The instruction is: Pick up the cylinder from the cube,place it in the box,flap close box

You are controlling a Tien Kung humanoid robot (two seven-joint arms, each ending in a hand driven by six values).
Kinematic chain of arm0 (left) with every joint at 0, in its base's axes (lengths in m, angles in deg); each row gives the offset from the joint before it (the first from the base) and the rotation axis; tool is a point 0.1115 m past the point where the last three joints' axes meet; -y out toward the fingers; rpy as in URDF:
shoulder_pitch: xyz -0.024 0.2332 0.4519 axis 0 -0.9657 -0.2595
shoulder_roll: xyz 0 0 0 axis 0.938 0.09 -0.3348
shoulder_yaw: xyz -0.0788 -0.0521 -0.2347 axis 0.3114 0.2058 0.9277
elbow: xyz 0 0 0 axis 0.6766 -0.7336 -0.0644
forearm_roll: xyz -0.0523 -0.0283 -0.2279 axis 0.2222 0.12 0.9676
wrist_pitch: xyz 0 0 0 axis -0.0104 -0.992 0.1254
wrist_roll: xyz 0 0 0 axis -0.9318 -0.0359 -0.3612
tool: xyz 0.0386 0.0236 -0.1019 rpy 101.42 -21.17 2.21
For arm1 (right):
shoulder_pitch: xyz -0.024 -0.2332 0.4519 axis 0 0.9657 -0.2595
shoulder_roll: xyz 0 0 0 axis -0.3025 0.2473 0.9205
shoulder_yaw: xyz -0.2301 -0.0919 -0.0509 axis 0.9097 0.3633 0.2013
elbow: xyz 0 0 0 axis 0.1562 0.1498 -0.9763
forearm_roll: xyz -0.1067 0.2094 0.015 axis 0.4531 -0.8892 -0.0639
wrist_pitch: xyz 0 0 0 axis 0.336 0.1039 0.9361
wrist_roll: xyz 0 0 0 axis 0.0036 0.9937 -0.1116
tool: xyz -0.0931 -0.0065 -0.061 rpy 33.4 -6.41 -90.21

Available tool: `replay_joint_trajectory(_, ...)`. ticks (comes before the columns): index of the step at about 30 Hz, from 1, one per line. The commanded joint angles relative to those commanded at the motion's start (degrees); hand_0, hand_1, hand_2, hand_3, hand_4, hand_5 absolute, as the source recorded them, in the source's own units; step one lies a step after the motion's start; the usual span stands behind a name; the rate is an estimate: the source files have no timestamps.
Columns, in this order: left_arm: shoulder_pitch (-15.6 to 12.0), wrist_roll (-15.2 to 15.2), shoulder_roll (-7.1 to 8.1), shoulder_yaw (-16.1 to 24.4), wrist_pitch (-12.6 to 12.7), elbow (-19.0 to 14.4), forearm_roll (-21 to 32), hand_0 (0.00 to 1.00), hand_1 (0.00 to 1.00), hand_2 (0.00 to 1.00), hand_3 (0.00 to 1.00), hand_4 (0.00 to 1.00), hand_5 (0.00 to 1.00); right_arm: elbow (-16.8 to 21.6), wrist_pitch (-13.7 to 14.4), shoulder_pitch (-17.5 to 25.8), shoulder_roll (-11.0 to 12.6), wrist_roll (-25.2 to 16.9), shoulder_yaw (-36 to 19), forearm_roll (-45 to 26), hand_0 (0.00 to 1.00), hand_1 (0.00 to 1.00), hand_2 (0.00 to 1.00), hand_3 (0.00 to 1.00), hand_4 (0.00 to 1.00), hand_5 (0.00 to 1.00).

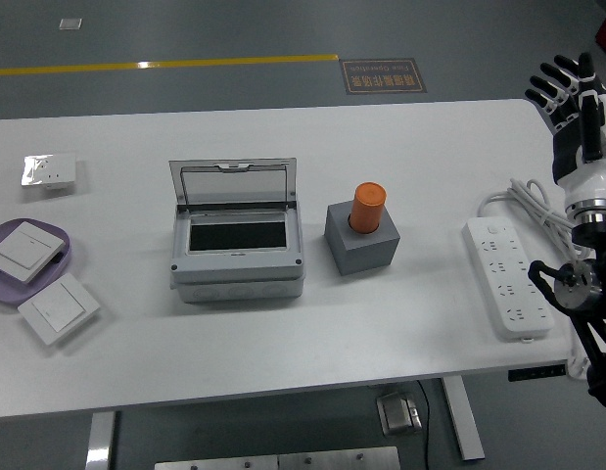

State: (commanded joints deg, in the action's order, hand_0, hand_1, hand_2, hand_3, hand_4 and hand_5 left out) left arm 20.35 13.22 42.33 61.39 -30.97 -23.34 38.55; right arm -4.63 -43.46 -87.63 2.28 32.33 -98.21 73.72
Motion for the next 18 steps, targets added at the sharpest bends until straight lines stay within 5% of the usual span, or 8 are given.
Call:
replay_joint_trajectory(7, -0.04, -0.28, 0.07, 0.43, -0.01, -0.01, -0.56, 0.617, 0.588, 0.541, 0.620, 0.696, 0.234, 0.51, 0.68, -2.83, -0.69, 1.24, 5.66, 3.02, 0.699, 0.650, 0.630, 0.644, 0.893, 0.620)
replay_joint_trajectory(8, 0.00, -0.25, 0.12, 0.41, 0.00, -0.01, -0.55, 0.617, 0.588, 0.540, 0.619, 0.695, 0.235, 0.51, 0.71, -3.41, -0.93, 1.52, 6.76, 3.80, 0.717, 0.670, 0.645, 0.676, 0.933, 0.420)
replay_joint_trajectory(18, 0.20, -0.27, 0.29, 0.46, -0.06, -0.03, -0.74, 0.617, 0.587, 0.541, 0.619, 0.695, 0.233, -2.59, 0.57, -7.44, -2.72, 2.45, 14.90, 8.88, 0.797, 0.736, 0.692, 0.692, 0.923, 0.356)
